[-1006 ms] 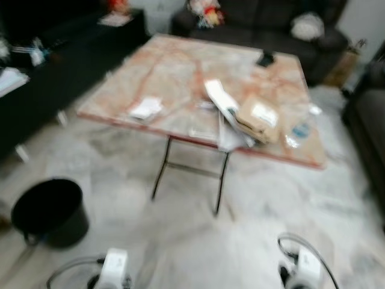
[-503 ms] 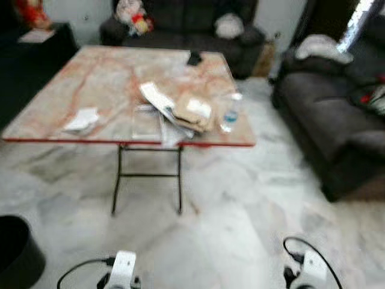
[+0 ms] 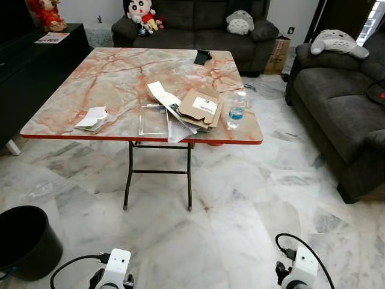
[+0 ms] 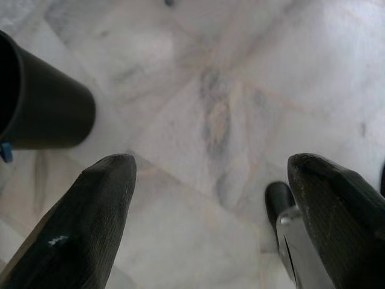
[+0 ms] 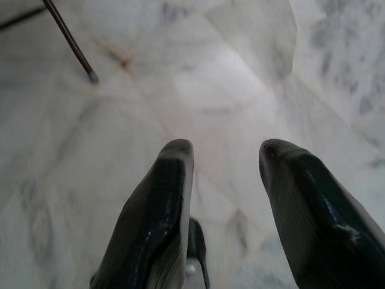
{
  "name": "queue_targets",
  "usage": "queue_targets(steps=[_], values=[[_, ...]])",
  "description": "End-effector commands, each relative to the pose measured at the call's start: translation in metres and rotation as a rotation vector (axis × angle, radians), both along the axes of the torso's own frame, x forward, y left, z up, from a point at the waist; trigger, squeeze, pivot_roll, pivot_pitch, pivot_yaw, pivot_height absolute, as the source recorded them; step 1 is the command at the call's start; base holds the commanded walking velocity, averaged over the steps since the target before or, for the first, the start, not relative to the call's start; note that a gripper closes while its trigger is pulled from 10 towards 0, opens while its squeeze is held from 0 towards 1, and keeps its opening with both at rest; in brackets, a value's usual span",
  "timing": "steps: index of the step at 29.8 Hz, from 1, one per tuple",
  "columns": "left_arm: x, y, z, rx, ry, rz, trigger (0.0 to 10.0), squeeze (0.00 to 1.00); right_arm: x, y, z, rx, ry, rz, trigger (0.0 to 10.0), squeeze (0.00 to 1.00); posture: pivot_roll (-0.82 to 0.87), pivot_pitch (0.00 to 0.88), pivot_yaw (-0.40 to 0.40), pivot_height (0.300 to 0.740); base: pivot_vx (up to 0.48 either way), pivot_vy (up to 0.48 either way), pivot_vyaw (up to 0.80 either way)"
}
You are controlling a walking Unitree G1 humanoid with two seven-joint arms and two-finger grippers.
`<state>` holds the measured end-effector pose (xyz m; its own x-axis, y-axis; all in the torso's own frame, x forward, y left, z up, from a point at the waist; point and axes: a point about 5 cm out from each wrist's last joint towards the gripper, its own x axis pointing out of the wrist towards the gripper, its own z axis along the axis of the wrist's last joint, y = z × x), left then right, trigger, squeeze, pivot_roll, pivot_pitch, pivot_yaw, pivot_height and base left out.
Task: Picking trash to rubbish bin
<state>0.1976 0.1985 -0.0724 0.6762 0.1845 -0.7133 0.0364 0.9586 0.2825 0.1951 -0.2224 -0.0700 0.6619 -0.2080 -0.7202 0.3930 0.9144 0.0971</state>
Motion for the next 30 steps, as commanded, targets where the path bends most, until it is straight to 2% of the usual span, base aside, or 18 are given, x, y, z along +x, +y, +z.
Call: queue_targets(steps=[1, 4, 6, 9, 10, 11, 12, 17, 23, 27, 30], values=[[0.023, 0.002, 0.015, -0.009, -0.114, 0.041, 10.0, 0.0, 0.017, -0.006, 0.012, -0.027, -0.073, -0.012, 10.0, 0.0, 0.15, 0.0, -0.02, 0.74, 0.0, 0.0, 0.0], [0.033, 0.002, 0.023, -0.011, -0.165, 0.046, 10.0, 0.0, 0.025, -0.007, 0.018, -0.03, -0.11, -0.016, 10.0, 0.0, 0.15, 0.0, -0.019, 0.74, 0.0, 0.0, 0.0], [0.049, 0.001, 0.035, -0.001, -0.242, 0.033, 10.0, 0.0, 0.035, -0.01, 0.026, -0.042, -0.156, -0.02, 10.0, 0.0, 0.17, 0.0, -0.021, 0.74, 0.0, 0.0, 0.0], [0.062, 0.001, 0.047, 0.015, -0.308, 0.022, 10.0, 0.0, 0.044, -0.013, 0.034, -0.045, -0.206, -0.032, 10.0, 0.0, 0.17, 0.0, -0.02, 0.74, 0.0, 0.0, 0.0], [0.062, 0.001, 0.047, 0.015, -0.308, 0.022, 10.0, 0.0, 0.044, -0.013, 0.034, -0.045, -0.206, -0.032, 10.0, 0.0, 0.17, 0.0, -0.02, 0.74, 0.0, 0.0, 0.0], [0.071, 0.0, 0.055, 0.008, -0.356, 0.024, 10.0, 0.0, 0.054, -0.014, 0.042, -0.048, -0.257, -0.032, 10.0, 0.0, 0.16, 0.0, -0.011, 0.74, 0.0, 0.0, 0.0], [0.071, 0.0, 0.055, 0.008, -0.356, 0.024, 10.0, 0.0, 0.054, -0.014, 0.042, -0.048, -0.257, -0.032, 10.0, 0.0, 0.16, 0.0, -0.011, 0.74, 0.0, 0.0, 0.0], [0.093, -0.006, 0.076, -0.003, -0.456, 0.006, 10.0, 0.0, 0.078, -0.015, 0.064, -0.047, -0.373, -0.038, 10.0, 0.0, 0.16, 0.0, -0.008, 0.74, 0.0, 0.0, 0.0], [0.109, -0.009, 0.093, -0.004, -0.526, -0.02, 10.0, 0.0, 0.091, -0.01, 0.075, -0.042, -0.431, -0.019, 10.0, 0.0, 0.17, 0.0, -0.003, 0.74, 0.0, 0.0, 0.0], [0.126, -0.014, 0.115, -0.002, -0.624, -0.044, 10.0, 0.0, 0.103, 0.002, 0.088, -0.031, -0.516, 0.011, 10.0, 0.0, 0.19, 0.0, 0.009, 0.74, 0.0, 0.0, 0.0], [0.13, -0.014, 0.122, -0.002, -0.654, -0.058, 10.0, 0.0, 0.106, 0.007, 0.09, -0.029, -0.535, 0.015, 10.0, 0.0, 0.19, 0.0, 0.018, 0.74, 0.0, 0.0, 0.0]])
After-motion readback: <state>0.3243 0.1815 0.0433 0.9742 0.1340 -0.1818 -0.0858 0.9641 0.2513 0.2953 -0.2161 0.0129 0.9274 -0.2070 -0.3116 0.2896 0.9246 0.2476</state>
